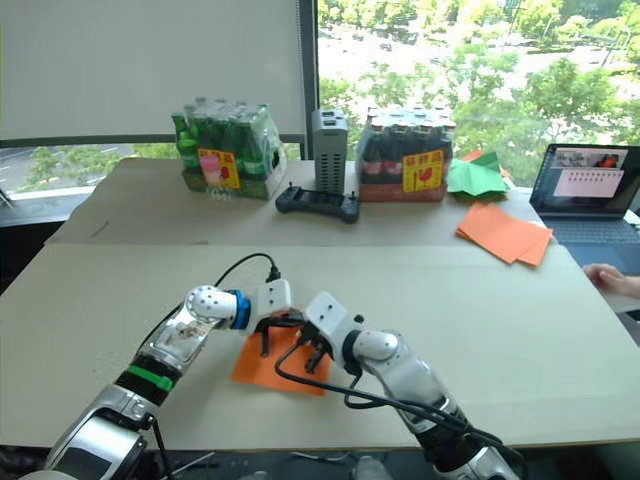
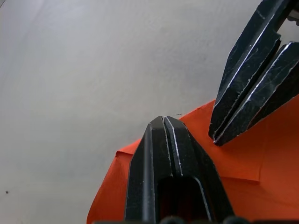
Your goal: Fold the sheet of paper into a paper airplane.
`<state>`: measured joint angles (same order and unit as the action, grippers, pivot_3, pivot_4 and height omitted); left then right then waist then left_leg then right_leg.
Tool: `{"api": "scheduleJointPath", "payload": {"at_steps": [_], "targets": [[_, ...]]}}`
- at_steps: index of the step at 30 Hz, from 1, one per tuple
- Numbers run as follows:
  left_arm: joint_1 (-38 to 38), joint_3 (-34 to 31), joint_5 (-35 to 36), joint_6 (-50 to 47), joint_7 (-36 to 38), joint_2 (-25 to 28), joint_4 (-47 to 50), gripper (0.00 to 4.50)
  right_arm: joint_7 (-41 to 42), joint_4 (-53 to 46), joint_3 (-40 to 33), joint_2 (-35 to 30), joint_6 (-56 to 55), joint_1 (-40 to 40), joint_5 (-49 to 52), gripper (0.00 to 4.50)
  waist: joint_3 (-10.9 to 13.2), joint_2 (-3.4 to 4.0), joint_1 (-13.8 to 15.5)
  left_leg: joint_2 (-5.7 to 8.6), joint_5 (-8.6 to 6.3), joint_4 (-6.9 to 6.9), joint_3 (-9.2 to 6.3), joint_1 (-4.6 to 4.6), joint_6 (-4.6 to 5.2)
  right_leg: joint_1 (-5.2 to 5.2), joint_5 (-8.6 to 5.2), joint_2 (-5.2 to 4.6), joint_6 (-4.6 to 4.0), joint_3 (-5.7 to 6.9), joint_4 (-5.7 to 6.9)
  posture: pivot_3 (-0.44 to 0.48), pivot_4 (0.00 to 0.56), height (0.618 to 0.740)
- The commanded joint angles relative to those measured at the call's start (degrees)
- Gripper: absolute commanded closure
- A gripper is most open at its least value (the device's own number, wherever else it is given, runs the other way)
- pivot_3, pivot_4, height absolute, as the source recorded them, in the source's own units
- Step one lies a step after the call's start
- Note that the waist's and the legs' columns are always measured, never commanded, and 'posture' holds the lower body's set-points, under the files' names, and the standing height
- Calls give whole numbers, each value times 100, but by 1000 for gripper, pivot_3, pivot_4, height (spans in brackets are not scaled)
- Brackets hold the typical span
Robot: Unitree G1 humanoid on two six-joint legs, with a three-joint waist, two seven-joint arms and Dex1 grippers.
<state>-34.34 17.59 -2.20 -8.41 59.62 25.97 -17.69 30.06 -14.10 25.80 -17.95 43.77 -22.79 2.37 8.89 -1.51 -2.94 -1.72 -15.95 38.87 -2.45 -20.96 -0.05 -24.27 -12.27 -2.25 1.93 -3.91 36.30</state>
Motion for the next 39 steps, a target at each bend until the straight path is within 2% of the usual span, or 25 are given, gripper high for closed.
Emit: {"api": "scheduleJointPath", "payload": {"at_steps": [1,2,4,10,14,26,34,39], "targets": [[257,-1075,951,-1148,-195,120,607,4500,11,174,65,0,-38,83,-74,4487,1,1,-21,-1,0,0,0,0,0,-1,0,1,1,0,0,0,150,733],[327,-1388,1248,-1504,-264,124,773,4500,-4,193,62,20,-40,82,-74,4487,1,0,-42,-2,0,0,-1,-1,0,-2,0,1,1,0,2,0,150,733],[445,-1788,1597,-1945,-387,178,981,3980,-7,203,70,32,-40,75,-79,4500,1,1,-46,-5,0,1,-4,-5,0,-7,0,2,0,1,4,0,150,733],[861,-2420,2356,-2967,-626,282,1460,2007,-14,217,104,76,-53,45,-101,4500,1,1,-49,-3,0,0,-7,0,0,-1,0,1,0,3,1,0,150,733],[1003,-2597,2740,-3388,-848,154,1546,2007,-5,227,120,102,-54,28,-127,4500,1,1,-46,-3,0,-1,-7,0,0,-2,1,1,-2,3,2,0,150,733],[1077,-2062,2582,-3118,-1038,79,1633,2007,8,251,123,138,-41,-17,-177,4500,1,1,-47,-3,0,-3,-6,0,-1,-3,4,1,-6,3,-1,0,150,733],[1122,-1805,2464,-2817,-911,202,1745,4483,-16,270,118,174,-31,-15,-176,4500,2,1,-47,-3,0,-4,-6,0,-1,-3,3,1,-6,4,-2,0,150,733],[1232,-1541,2353,-2616,-764,353,1903,4483,-31,295,112,213,-32,-29,-174,4500,2,1,-51,-3,0,-5,-6,0,-1,-3,3,1,-6,3,-3,0,150,733]]}}
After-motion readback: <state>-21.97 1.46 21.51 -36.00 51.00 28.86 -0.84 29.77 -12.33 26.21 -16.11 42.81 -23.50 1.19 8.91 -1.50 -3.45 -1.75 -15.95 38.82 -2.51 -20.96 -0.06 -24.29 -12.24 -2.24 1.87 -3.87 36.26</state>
